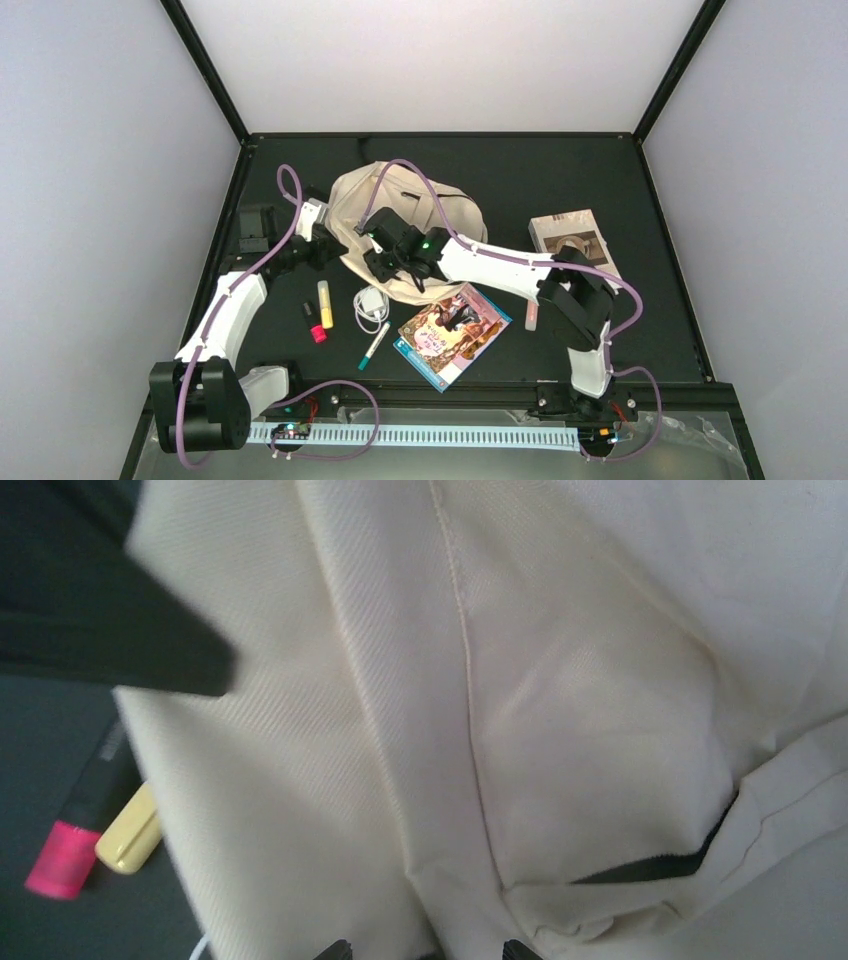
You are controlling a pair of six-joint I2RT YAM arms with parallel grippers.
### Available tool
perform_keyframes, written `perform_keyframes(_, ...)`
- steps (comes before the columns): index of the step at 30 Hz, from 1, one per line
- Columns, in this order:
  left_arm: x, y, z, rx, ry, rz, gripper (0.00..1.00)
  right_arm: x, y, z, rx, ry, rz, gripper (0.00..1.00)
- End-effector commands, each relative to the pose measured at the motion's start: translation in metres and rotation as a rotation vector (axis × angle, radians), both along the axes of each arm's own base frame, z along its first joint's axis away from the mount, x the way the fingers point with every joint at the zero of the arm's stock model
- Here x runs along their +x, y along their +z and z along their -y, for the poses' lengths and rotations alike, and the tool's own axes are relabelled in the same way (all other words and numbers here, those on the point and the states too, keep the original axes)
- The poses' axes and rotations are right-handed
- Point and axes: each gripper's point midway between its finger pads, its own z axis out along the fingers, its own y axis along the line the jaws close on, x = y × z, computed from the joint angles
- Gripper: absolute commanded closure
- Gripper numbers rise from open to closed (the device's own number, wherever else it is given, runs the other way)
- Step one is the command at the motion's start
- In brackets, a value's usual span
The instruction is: Pack the student bag
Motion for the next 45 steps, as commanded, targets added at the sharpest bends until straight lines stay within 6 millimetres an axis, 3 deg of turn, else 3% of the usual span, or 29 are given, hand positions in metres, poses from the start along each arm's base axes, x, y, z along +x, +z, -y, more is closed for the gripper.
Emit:
perform_keyframes(1, -0.001, 0.019, 0.007, -0.032, -0.04, 0.068, 0.99, 0.013, 0.0, -0.002, -0.031, -0.073, 0.021, 0.6)
perform_keyframes(9, -0.001, 0.018, 0.008, -0.033, -0.044, 0.067, 0.99, 0.009, -0.018, 0.013, -0.117, -0.111, 0.017, 0.67)
perform_keyframes(18, -0.001, 0.019, 0.007, -0.028, -0.045, 0.074, 0.98, -0.005, -0.019, 0.016, -0.144, -0.108, 0.013, 0.67)
perform_keyframes(28, -0.002, 0.018, 0.008, -0.026, -0.048, 0.076, 0.98, -0.003, -0.033, 0.033, -0.222, -0.144, 0.049, 0.69)
perform_keyframes(37, -0.003, 0.019, 0.008, -0.028, -0.052, 0.077, 0.98, 0.008, -0.03, 0.014, -0.19, -0.095, 0.11, 0.69)
perform_keyframes(45, -0.005, 0.018, 0.011, -0.039, -0.072, 0.078, 0.98, -0.004, -0.034, -0.008, -0.139, 0.049, 0.105, 0.68)
